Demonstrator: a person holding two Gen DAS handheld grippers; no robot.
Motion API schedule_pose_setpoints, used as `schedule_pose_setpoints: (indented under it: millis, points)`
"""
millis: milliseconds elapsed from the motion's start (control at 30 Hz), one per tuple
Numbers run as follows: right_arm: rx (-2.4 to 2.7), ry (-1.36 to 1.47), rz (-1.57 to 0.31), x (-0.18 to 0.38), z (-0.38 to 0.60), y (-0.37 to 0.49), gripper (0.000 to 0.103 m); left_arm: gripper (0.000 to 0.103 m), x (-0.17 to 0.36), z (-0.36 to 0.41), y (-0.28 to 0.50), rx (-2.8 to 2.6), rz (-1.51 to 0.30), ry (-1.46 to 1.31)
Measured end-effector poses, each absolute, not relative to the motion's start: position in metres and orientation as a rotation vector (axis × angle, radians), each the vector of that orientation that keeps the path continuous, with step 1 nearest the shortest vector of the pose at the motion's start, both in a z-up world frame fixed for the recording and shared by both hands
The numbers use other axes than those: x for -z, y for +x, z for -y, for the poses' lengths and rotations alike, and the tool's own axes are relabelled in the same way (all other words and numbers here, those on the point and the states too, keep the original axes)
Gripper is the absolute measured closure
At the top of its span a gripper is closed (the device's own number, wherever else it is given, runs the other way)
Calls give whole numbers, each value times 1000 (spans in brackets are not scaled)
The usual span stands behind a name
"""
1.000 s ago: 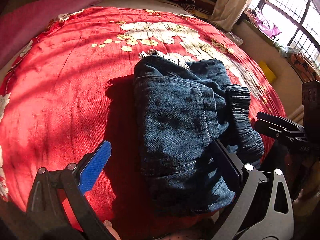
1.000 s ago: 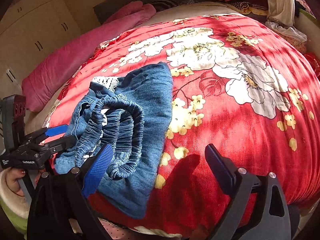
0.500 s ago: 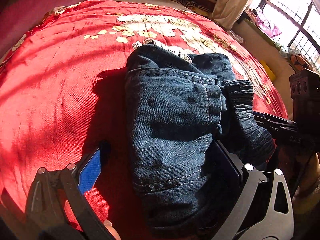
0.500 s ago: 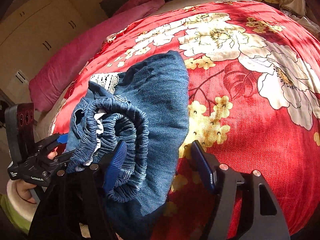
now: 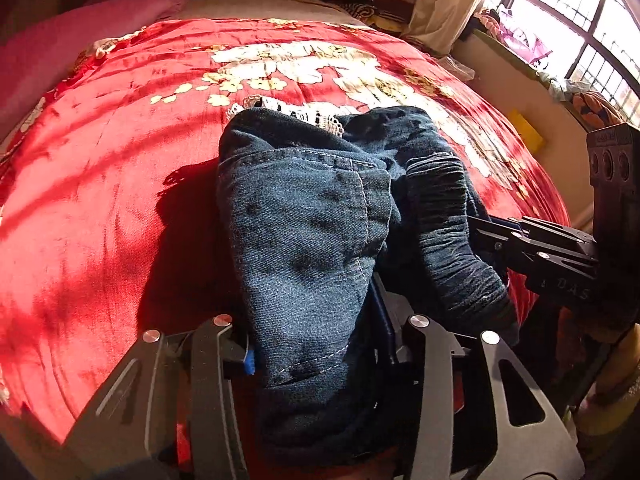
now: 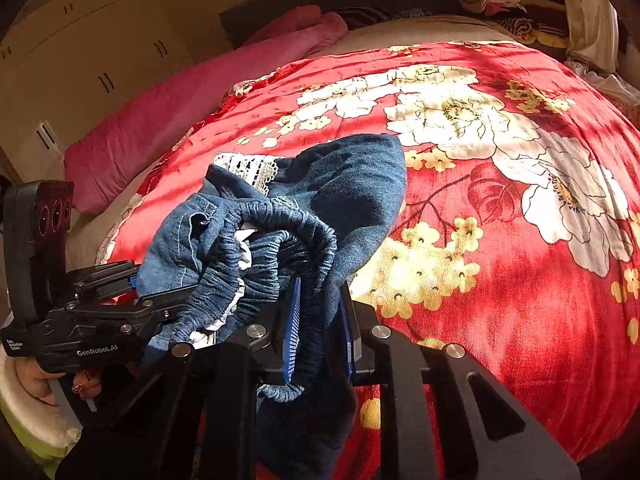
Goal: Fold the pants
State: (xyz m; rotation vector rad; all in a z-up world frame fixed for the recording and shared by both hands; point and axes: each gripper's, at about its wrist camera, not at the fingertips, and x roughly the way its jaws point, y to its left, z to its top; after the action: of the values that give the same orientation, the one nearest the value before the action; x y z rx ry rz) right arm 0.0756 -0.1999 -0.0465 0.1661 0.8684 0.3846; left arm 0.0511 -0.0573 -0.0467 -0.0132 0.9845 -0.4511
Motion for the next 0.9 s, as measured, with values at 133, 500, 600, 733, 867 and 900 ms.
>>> schedule_pose_setpoints:
  millis: [133,500,600,733,867,900]
  points:
    - [-384,151,-842,32,197,71,92,76,36,58,47,452,-969,-7]
    - [-386,108,-778,0,188,75,93,77,7,56,53,454,-909,-14]
    - [-385,100,-761,-8,187,81,93,77,-2,56,60,452,-891,-13]
    - [-382,95,-743,-19,186,94,93,77,-13,57,74,451,-868,-5]
    - [-375,91,-732,-26,187,110,93,77,-21,59,90,451,-853,4]
    - [-374,91,-732,-27,188,114,93,77,-23,59,93,450,-851,5]
